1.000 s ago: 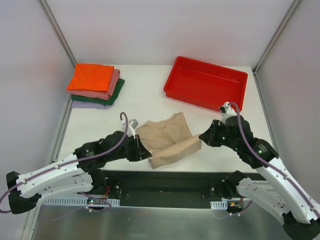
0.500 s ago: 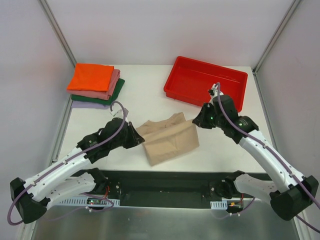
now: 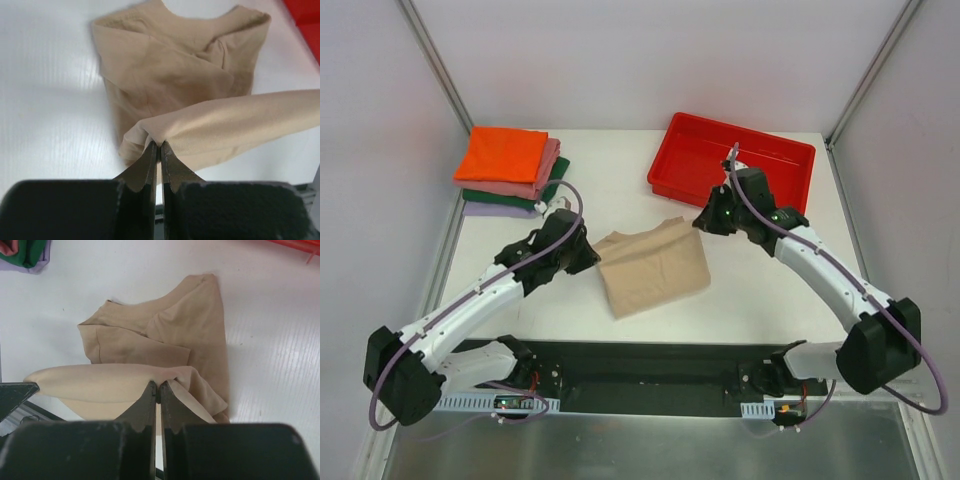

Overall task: Fold and stack the t-shirts
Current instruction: Fold the long partially folded tshirt into a neat square, then put the neatly folded tshirt into the corner of the board with the left arm

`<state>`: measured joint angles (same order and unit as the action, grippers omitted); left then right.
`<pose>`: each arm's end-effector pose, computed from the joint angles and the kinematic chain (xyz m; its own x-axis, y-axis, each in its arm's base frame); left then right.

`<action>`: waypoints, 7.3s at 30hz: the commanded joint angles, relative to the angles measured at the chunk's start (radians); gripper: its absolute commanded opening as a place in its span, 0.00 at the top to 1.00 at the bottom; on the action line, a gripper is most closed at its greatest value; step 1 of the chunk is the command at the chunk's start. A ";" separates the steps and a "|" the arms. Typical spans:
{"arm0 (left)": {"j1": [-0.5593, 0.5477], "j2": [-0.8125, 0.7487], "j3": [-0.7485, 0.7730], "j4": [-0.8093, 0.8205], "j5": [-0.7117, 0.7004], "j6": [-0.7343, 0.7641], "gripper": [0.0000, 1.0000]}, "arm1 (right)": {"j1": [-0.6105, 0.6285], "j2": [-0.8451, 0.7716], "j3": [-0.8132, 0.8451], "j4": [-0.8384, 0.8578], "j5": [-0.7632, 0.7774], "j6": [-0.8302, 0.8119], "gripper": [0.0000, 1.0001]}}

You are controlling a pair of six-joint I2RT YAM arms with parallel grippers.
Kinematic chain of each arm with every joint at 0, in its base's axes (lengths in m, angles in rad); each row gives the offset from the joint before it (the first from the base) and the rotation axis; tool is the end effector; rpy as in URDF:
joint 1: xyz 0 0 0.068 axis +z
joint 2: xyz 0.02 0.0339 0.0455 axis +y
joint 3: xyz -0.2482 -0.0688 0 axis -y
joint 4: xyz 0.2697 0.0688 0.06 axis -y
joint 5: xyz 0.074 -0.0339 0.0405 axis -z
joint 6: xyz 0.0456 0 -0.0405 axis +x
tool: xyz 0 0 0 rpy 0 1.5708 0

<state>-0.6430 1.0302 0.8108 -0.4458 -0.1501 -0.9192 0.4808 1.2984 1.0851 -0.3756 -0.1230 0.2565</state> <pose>0.2140 -0.1518 0.2527 -0.6961 -0.4608 -0.5505 -0.0903 0.8169 -0.5696 0.2888 0.1570 0.2879 -0.6158 -0.0372 -0.7871 -0.4065 0.8707 0.2769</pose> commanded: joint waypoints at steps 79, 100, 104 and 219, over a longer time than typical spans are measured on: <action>0.209 0.446 -0.082 0.248 0.330 0.241 0.01 | 0.160 0.337 -0.326 0.572 0.020 0.204 0.04; 0.210 0.105 -0.193 0.056 0.221 0.174 0.04 | 0.180 -1.135 -0.811 0.254 0.503 0.285 0.04; 0.210 0.198 -0.190 0.097 0.242 0.155 0.15 | 0.179 -1.154 -0.762 0.116 0.548 0.262 0.04; 0.767 1.187 1.291 0.424 -0.333 1.347 0.01 | 0.131 -0.300 -0.447 -0.088 0.664 0.112 0.04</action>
<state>0.1196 2.2589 2.0819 -0.0860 -0.4400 0.5076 0.6167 0.9707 0.5842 -0.4465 0.5056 0.3660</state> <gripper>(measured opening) 0.860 0.961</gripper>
